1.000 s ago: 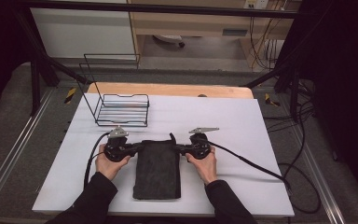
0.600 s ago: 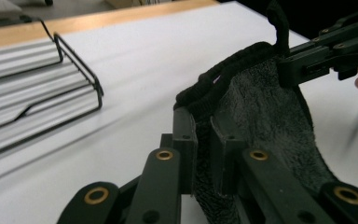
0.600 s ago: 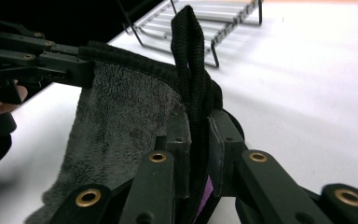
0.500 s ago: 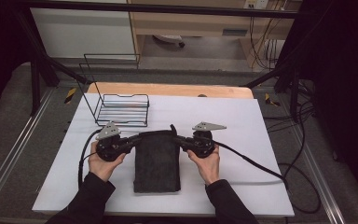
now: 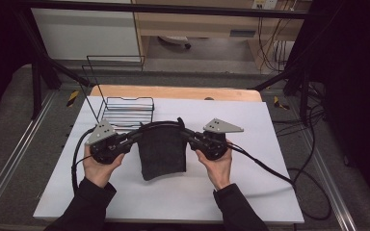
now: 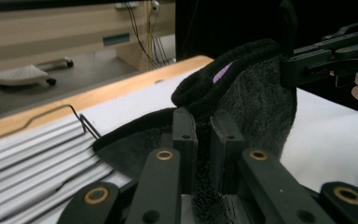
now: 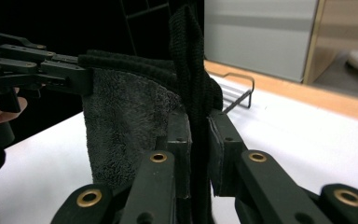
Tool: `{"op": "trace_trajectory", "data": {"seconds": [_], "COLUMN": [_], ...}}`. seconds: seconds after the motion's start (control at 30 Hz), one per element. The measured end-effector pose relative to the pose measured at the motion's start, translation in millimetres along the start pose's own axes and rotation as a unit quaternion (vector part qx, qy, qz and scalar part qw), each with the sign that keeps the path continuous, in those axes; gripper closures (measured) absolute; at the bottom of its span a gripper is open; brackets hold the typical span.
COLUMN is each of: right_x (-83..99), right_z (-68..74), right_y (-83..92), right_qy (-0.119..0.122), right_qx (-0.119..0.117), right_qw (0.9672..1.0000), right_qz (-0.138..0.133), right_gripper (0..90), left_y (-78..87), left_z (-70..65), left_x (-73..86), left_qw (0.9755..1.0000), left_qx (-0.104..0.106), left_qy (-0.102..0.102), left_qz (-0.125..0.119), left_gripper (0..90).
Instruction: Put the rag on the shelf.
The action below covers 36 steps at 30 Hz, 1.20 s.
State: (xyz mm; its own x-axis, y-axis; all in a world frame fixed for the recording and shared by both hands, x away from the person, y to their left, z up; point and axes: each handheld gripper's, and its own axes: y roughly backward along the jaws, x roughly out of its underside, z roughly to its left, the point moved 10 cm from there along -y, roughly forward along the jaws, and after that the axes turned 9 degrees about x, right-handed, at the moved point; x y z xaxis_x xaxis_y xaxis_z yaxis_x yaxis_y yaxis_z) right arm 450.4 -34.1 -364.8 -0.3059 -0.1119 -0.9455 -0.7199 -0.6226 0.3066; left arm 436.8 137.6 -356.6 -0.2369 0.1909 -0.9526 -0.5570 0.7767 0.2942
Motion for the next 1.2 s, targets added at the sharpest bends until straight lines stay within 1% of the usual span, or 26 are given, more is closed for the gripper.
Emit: {"op": "trace_trajectory", "data": {"seconds": [0.07,0.1,0.13,0.17,0.2,0.33,0.47,0.57,0.67,0.87,1.0,1.07,1.1,1.2], "right_x": [-7.2,-14.1,-14.1,-20.9,-20.9,-31.5,-37.3,-40.0,-42.6,-49.1,-54.2,-60.9,-60.9,-70.1], "right_z": [1.6,3.9,3.9,6.1,6.1,9.1,10.5,9.9,8.5,5.3,3.6,3.6,3.6,4.2], "right_y": [1.9,3.4,3.4,4.1,4.1,4.1,4.4,5.1,5.8,8.7,11.3,13.8,13.8,16.7], "right_qy": [0.008,0.015,0.015,0.023,0.023,0.031,0.028,0.026,0.022,0.016,0.017,0.016,0.016,0.018], "right_qx": [0.003,0.005,0.005,0.007,0.007,0.011,0.01,0.012,0.015,0.019,0.025,0.029,0.029,0.034], "right_qw": [0.9999,0.9997,0.9997,0.9994,0.9994,0.9987,0.9985,0.9982,0.9978,0.997,0.9962,0.9952,0.9952,0.9936], "right_qz": [-0.009,-0.017,-0.017,-0.027,-0.027,-0.038,-0.046,-0.054,-0.06,-0.073,-0.081,-0.092,-0.092,-0.106], "right_gripper": [81.2,81.2,81.2,81.2,81.2,81.3,81.4,81.4,81.4,81.4,81.4,81.5,81.5,81.5], "left_y": [2.9,4.3,5.5,6.7,7.5,10.6,13.3,13.5,12.5,11.2,10.4,11.1,11.7,14.7], "left_z": [1.7,2.6,3.4,4.1,4.6,6.3,7.4,7.6,7.4,4.2,0.9,-0.3,-1.0,-2.2], "left_x": [-6.2,-9.4,-12.5,-15.2,-17.8,-25.9,-33.6,-39.5,-46.0,-56.9,-67.5,-75.0,-79.0,-90.7], "left_qw": [0.9999,0.9999,0.9998,0.9997,0.9996,0.9995,0.9994,0.9995,0.9994,0.9991,0.9986,0.9981,0.9979,0.9971], "left_qx": [-0.004,-0.005,-0.007,-0.008,-0.009,-0.008,-0.004,0.002,0.002,0.005,0.005,0.003,0.002,-0.002], "left_qy": [-0.003,-0.005,-0.005,-0.007,-0.01,-0.015,-0.019,-0.022,-0.03,-0.037,-0.051,-0.06,-0.062,-0.072], "left_qz": [-0.009,-0.014,-0.018,-0.021,-0.024,-0.028,-0.028,-0.023,-0.019,-0.02,-0.016,-0.015,-0.017,-0.024], "left_gripper": [81.7,81.7,81.7,81.7,81.7,81.8,81.9,81.9,82.0,82.1,82.1,82.1,82.1,82.1]}}
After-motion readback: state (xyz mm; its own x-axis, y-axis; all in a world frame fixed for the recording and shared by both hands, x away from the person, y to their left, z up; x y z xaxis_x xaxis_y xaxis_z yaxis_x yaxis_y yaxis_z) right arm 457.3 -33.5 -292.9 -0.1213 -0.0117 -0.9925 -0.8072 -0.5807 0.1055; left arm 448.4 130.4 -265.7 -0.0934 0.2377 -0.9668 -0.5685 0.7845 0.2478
